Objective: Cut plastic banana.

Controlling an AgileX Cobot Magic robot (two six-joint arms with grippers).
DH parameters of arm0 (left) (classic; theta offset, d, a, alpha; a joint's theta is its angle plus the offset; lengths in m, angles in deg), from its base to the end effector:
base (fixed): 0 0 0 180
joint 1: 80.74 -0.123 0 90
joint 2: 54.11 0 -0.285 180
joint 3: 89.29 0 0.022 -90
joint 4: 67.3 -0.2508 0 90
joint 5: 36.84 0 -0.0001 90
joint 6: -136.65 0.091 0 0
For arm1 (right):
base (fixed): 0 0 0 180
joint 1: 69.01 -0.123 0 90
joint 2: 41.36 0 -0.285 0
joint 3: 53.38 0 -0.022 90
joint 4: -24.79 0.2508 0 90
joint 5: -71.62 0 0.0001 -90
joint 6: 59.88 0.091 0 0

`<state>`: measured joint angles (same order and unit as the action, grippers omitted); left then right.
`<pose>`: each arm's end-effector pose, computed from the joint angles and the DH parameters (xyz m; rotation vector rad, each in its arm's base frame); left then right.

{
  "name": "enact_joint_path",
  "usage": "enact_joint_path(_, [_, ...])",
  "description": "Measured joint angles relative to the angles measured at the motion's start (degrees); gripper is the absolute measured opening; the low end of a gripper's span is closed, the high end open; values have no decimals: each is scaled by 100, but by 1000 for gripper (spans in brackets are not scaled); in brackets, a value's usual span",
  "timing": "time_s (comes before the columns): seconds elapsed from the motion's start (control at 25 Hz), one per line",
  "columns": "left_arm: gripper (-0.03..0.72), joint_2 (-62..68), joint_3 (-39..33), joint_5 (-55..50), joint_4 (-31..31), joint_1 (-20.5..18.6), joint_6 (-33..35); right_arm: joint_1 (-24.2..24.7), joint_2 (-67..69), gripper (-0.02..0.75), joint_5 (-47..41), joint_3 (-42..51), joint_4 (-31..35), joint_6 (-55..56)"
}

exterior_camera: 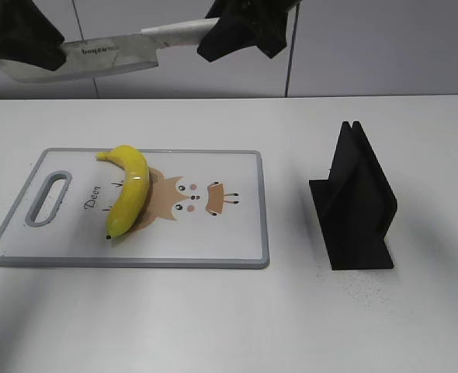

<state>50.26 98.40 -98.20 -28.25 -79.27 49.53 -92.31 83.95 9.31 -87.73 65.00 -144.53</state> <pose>0.3570 -0.0595 0.3251 1.5767 1.8189 -0.2429 0.3992 0.2286 0.3111 -1.7788 1.5651 0.4537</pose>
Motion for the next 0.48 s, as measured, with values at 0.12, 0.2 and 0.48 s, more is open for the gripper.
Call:
enact_joint_path(0.12, [274,0,0,0,0,0,0,0,52,184,81,-12,33,0])
enact_joint_path(0.2, [201,0,0,-11,0,0,0,0,66,184,117,-12,38,0])
enact_joint_path(0.48, [77,0,4,-27,-51,0,0,0,72,184,169,-12,55,0])
